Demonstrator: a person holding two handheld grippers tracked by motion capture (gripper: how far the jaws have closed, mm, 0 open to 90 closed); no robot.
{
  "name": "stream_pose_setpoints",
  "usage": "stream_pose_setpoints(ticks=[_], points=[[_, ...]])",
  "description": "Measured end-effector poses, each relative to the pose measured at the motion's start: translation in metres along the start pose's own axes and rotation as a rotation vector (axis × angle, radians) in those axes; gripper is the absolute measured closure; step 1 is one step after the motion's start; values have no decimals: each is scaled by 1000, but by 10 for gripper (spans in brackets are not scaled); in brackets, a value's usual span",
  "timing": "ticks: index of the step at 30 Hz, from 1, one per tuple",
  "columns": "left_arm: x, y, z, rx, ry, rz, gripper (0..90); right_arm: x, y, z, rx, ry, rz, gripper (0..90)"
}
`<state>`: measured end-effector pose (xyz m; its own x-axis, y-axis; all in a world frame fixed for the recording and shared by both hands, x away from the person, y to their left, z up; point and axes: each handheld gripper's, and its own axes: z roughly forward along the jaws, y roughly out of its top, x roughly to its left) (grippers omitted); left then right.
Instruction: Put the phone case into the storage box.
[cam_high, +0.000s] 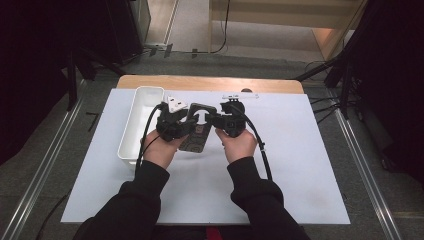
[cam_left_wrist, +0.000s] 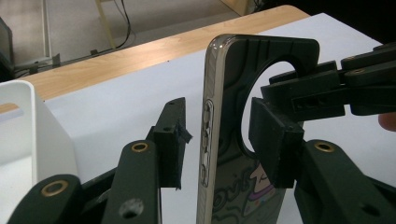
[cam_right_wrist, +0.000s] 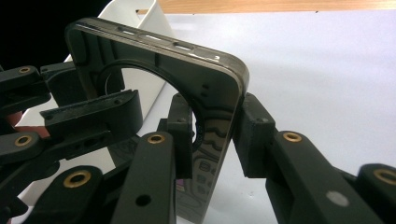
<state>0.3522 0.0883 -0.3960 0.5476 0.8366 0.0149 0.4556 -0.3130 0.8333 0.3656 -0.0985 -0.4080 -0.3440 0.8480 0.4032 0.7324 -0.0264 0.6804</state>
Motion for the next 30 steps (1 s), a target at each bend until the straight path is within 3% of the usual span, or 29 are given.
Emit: stream_pose_setpoints(ticks=[13, 30], points=[[0, 0, -2, -11, 34, 8, 693, 6, -1, -1, 2, 10, -4, 691], [2, 4, -2, 18, -8, -13, 727, 3, -1, -1, 0, 21, -24, 665]])
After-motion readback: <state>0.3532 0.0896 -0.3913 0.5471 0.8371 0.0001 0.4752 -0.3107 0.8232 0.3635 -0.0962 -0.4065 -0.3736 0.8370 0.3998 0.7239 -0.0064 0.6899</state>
